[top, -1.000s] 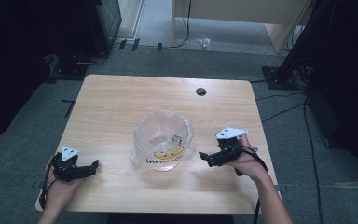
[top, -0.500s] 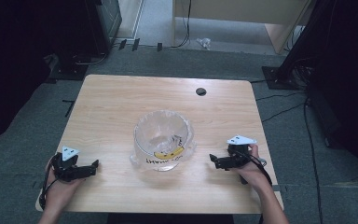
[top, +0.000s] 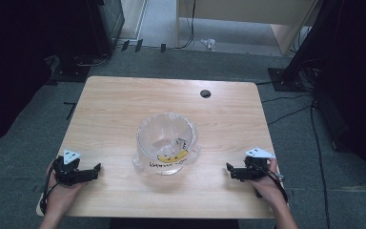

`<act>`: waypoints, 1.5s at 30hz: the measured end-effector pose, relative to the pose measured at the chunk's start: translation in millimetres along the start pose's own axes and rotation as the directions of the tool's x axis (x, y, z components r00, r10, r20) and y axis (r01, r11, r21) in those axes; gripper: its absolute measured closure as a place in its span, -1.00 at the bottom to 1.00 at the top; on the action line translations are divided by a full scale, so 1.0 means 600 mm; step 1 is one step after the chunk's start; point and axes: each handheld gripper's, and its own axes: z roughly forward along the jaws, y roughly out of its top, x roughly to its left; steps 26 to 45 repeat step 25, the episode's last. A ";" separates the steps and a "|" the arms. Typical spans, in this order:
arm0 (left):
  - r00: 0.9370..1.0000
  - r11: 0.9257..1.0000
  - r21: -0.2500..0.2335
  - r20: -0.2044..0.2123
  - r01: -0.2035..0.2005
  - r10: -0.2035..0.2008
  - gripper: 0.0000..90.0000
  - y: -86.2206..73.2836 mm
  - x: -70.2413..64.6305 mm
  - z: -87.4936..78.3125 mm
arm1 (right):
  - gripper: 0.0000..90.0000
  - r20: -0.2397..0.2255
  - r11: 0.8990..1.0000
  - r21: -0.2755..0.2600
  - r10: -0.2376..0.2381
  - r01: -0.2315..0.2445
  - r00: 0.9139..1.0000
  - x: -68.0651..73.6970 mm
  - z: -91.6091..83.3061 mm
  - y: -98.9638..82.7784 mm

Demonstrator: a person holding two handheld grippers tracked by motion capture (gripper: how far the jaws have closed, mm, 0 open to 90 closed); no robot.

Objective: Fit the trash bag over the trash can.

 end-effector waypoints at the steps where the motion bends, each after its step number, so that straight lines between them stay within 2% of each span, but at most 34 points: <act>1: 1.000 1.000 0.000 0.000 0.000 0.000 -1.00 0.000 0.000 0.000 | -1.00 -0.004 1.000 -0.001 0.005 -0.005 1.000 -0.002 -0.004 -0.003; 6: 1.000 1.000 0.000 0.000 0.000 0.000 -1.00 0.000 0.000 0.000 | -1.00 0.027 1.000 0.000 0.009 -0.009 1.000 -0.016 -0.023 -0.022; 12: 1.000 1.000 -0.001 -0.003 0.002 -0.002 -1.00 -0.001 -0.001 -0.001 | -1.00 0.089 0.997 0.013 0.071 -0.073 0.993 -0.036 -0.042 -0.039; 13: 1.000 1.000 0.001 -0.004 0.002 -0.002 -1.00 -0.002 -0.001 -0.002 | -1.00 0.119 0.997 0.018 0.067 -0.070 0.991 -0.037 -0.043 -0.040; 15: 1.000 1.000 0.003 -0.004 0.003 -0.003 -1.00 -0.002 -0.001 -0.003 | -1.00 0.144 0.998 0.028 0.044 -0.048 0.989 -0.036 -0.044 -0.042; 17: 1.000 1.000 0.002 -0.005 0.003 -0.003 -1.00 -0.002 -0.001 -0.003 | -1.00 0.138 0.998 0.038 0.034 -0.039 0.990 -0.035 -0.044 -0.044; 21: 1.000 1.000 0.002 -0.004 0.003 -0.003 -1.00 -0.002 -0.001 -0.003 | -1.00 0.141 0.999 0.027 0.037 -0.041 0.989 -0.035 -0.044 -0.047; 25: 1.000 1.000 0.003 -0.005 0.003 -0.003 -1.00 -0.002 -0.001 -0.003 | -1.00 0.120 0.999 0.026 0.040 -0.044 0.992 -0.032 -0.043 -0.049; 45: 1.000 1.000 0.003 -0.005 0.003 -0.003 -1.00 -0.002 -0.001 -0.003 | -1.00 0.120 0.999 0.026 0.040 -0.044 0.992 -0.032 -0.043 -0.049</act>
